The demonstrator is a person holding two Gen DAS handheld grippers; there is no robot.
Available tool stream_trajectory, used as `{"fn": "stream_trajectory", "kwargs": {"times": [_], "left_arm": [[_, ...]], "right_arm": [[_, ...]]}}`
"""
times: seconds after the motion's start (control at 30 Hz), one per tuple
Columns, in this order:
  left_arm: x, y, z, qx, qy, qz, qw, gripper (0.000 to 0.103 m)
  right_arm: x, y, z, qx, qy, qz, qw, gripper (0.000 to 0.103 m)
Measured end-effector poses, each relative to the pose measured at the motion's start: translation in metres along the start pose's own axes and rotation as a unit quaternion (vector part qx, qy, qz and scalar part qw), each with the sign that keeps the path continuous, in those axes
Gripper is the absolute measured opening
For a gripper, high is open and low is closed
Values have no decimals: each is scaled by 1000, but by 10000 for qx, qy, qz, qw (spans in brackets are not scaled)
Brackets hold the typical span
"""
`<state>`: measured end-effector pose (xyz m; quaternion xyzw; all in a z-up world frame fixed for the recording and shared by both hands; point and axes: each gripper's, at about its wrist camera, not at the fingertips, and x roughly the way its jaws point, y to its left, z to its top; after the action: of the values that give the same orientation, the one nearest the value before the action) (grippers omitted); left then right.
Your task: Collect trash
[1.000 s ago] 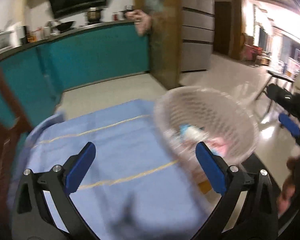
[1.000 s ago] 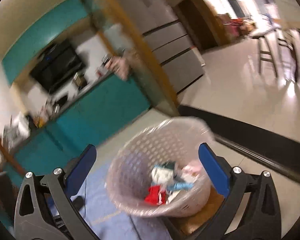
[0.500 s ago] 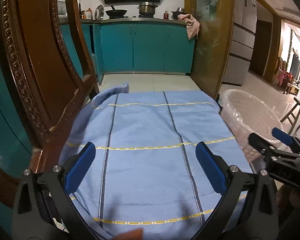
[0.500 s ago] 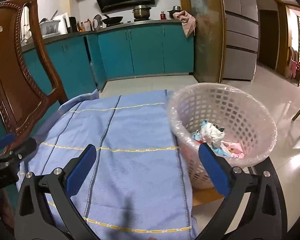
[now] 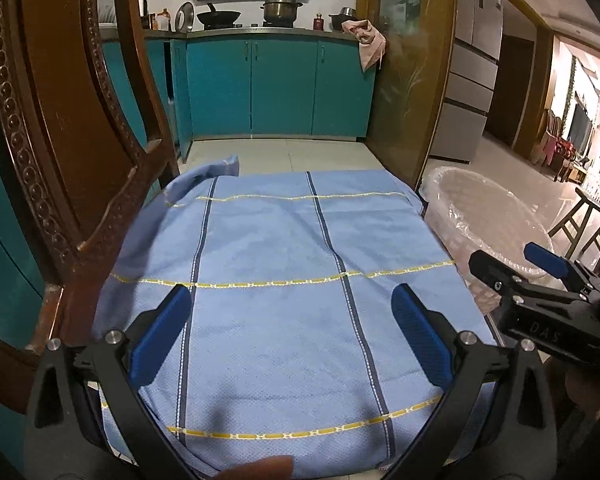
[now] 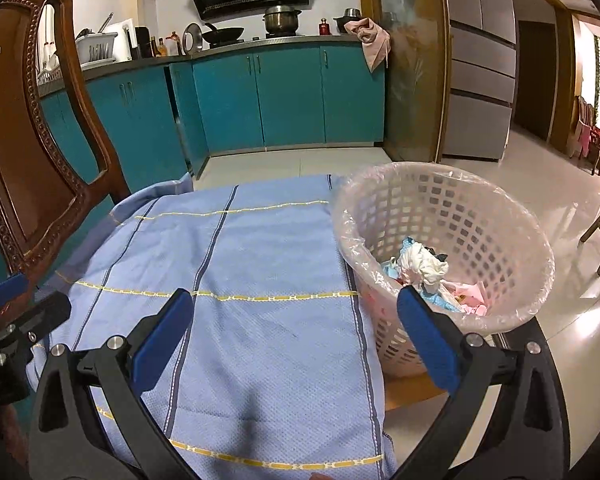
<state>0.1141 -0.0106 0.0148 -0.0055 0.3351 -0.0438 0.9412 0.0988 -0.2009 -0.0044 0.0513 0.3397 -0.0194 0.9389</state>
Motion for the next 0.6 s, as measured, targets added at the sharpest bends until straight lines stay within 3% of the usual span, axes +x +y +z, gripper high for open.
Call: {"fn": "stream_trajectory", "kwargs": {"times": [0.6], "left_arm": [[4, 5, 1, -135, 11, 38, 9999, 100]], "right_arm": [[0, 2, 0, -51, 36, 71, 10000, 100]]}}
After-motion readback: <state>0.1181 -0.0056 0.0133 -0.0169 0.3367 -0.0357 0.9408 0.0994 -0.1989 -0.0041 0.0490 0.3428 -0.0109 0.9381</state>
